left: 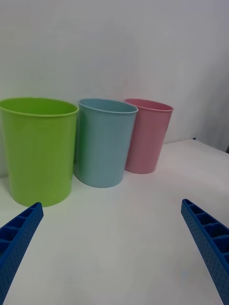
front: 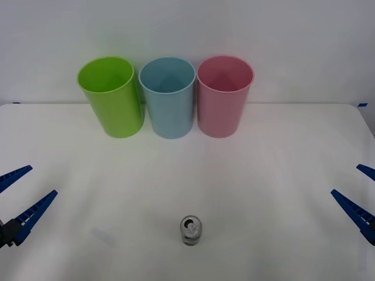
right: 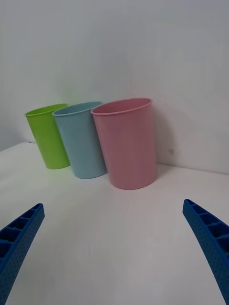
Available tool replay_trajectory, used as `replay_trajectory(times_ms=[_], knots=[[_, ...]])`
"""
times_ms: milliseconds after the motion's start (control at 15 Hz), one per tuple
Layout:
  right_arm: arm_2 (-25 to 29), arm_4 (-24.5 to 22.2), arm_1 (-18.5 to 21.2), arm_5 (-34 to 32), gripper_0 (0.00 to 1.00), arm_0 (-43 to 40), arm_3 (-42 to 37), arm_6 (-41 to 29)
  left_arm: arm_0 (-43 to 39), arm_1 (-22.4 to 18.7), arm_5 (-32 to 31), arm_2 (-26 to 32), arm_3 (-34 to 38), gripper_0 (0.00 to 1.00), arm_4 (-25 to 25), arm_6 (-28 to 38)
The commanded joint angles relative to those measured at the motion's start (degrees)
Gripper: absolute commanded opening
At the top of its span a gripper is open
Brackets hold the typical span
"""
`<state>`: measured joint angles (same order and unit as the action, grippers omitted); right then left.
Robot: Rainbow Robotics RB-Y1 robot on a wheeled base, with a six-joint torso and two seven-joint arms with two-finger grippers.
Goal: Grasp the object on the table and drop it into the matching bin: aluminum can to the light blue bin, PET bottle to the pink bin.
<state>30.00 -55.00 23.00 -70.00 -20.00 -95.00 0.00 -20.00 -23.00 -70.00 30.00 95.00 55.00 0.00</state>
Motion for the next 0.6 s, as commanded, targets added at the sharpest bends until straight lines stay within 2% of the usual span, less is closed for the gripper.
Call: replay_trajectory(times_ms=[67,200,600], knots=[[0.0,0.0,0.0,0.0,1.0,0.0,0.0,0.0,0.0,0.0,0.0,0.0,0.0,1.0,0.0,0.0],[0.1,-0.5,-0.1,0.1,1.0,0.4,0.8,0.0,0.0,0.0,0.0,0.0,0.0,1.0,0.0,0.0],[-3.3,-0.6,3.3,0.2,1.0,1.2,2.7,0.4,0.0,0.0,0.0,0.0,0.0,1.0,0.0,0.0]])
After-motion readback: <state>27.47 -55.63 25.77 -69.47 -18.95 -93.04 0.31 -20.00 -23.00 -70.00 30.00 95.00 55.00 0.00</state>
